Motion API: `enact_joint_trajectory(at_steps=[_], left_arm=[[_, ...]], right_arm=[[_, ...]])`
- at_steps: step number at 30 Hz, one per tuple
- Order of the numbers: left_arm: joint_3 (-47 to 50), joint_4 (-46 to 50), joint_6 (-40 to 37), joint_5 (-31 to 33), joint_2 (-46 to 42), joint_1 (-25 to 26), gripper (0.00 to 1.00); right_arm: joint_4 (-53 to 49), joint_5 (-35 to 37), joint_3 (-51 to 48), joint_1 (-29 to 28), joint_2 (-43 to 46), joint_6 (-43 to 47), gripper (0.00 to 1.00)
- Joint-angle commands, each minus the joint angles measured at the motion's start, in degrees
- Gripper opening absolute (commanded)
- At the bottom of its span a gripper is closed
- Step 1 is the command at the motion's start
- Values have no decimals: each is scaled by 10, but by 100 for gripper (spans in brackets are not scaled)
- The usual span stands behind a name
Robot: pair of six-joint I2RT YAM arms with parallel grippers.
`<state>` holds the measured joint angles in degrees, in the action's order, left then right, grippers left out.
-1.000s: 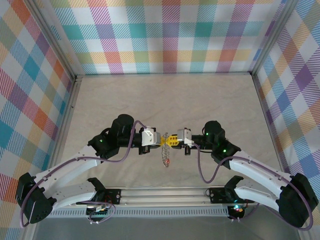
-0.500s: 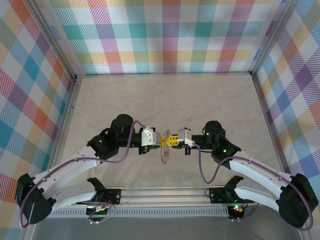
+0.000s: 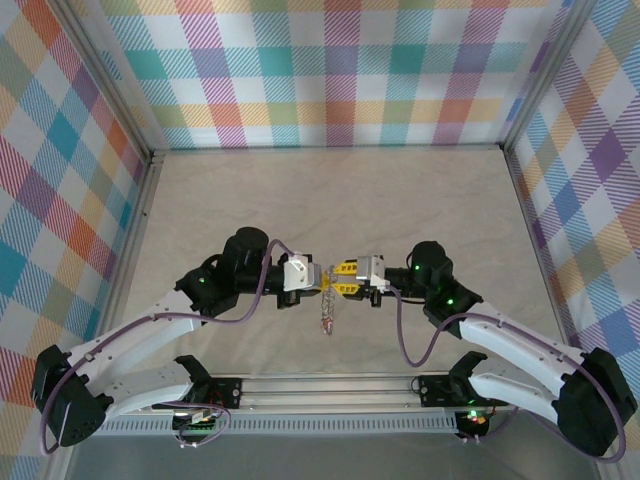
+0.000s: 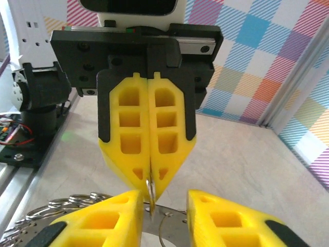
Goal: Put the keys on the keyring
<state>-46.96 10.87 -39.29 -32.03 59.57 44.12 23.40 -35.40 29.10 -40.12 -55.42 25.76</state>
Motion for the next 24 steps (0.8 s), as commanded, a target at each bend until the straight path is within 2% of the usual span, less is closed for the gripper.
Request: enact_joint_trajectory(at_steps=[1, 3, 6, 9, 11, 12, 14, 16, 19, 22, 23, 24], left_arm=[[-37, 33, -11, 26, 2, 1, 0], [-53, 68, -14, 34, 9, 2, 0], [-71, 102, -21, 53, 21, 2, 0], [-89, 129, -29, 70, 37, 1, 0], [-101, 152, -35, 77, 52, 2, 0], [-108, 160, -35, 78, 60, 1, 0], [-109, 157, -24, 54, 70, -6, 0], [-102, 137, -13, 39, 73, -9, 0], [-107, 142, -9, 46, 81, -10, 0], [-114, 155, -8, 62, 84, -9, 0], [-114, 156, -8, 64, 82, -9, 0], [-112, 156, -8, 63, 82, -9, 0]], right_arm=[[16, 20, -22, 8, 22, -13, 33], [23, 45, -40, 10, 39, -28, 37], [20, 135, -62, 11, 75, -80, 54], [-57, 322, -54, 11, 110, -157, 73], [-140, 530, -35, 17, 116, -288, 90], [-191, 565, -22, 33, 112, -332, 93], [-248, 530, -5, 80, 97, -374, 96], [-305, 525, 19, 132, 69, -466, 95], [-415, 482, 72, 217, -1, -556, 88], [-485, 437, 108, 302, -81, -604, 83], [-510, 432, 122, 331, -109, -630, 78], [-519, 419, 130, 353, -133, -638, 69]])
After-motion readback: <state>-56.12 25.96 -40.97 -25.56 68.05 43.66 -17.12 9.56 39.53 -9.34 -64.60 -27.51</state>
